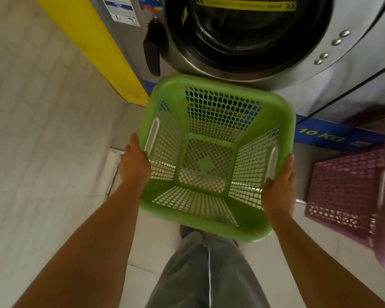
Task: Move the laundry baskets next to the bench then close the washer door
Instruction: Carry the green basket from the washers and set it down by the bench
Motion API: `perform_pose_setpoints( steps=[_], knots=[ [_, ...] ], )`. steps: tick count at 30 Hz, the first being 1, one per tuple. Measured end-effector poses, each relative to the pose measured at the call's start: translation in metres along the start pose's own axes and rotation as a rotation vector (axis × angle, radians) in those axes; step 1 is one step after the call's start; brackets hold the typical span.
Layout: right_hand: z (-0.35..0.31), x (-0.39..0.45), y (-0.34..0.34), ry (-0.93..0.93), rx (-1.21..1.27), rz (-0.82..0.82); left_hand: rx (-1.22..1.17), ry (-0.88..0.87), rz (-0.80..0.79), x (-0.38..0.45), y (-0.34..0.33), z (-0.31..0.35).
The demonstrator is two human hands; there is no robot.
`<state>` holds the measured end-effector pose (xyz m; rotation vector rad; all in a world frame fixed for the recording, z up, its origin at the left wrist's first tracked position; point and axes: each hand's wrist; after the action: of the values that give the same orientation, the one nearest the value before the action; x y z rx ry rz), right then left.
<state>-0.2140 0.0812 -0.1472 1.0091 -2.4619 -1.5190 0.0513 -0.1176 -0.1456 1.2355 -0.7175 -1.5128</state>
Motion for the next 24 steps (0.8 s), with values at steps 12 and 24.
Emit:
perform_pose_setpoints(
  steps=[12,24],
  knots=[
    [0.026,-0.062,0.017,0.067,0.026,-0.128,-0.322,0.243,0.169,-0.114,-0.003,-0.063],
    [0.079,-0.145,0.018,0.304,-0.143,-0.33,-0.501,0.532,0.283,-0.283,-0.032,-0.166]
  ],
)
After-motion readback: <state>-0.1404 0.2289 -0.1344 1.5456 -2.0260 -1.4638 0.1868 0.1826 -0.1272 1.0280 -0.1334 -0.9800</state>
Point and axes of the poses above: each hand's wrist, its own x-axis towards the middle knuckle, its own y-axis out of the back of the hand, z = x × y, and after that the axes turned 1 degree about y, right-handed
